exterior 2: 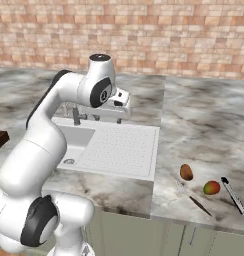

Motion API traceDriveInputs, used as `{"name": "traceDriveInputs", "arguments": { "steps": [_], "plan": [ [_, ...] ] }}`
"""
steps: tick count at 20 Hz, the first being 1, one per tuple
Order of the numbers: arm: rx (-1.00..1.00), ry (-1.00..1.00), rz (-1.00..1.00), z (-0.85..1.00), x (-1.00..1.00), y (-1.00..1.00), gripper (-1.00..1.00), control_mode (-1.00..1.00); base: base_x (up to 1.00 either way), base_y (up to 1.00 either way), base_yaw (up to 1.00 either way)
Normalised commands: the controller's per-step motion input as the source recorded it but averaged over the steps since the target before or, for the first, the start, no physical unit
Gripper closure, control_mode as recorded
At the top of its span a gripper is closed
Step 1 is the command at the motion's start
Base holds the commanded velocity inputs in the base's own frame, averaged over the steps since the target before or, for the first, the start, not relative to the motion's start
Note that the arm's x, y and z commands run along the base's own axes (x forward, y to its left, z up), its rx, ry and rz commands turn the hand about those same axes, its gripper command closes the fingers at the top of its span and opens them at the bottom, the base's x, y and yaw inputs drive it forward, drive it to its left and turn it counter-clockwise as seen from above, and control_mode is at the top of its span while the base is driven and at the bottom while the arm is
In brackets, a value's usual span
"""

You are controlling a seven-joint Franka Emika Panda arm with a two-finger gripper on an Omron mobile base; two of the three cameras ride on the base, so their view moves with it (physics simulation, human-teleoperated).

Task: Pick up all produce items and place them in the sink. Turn on the sink faucet to wash them. Then turn the sink off and put them in the tray.

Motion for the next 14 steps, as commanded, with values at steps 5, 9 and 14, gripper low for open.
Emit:
{"name": "traceDriveInputs", "arguments": {
  "steps": [5,9,14],
  "plan": [
    [0.0,0.08,-0.05,-0.38,0.01,-0.8,-1.0,-1.0,0.0,0.0,0.0],
    [0.0,0.07,-0.04,-0.47,0.0,-0.78,-1.0,-1.0,0.0,0.0,0.0],
    [0.0,0.02,-0.05,-0.44,0.0,-0.82,-1.0,-1.0,0.0,0.0,0.0]
  ]
}}
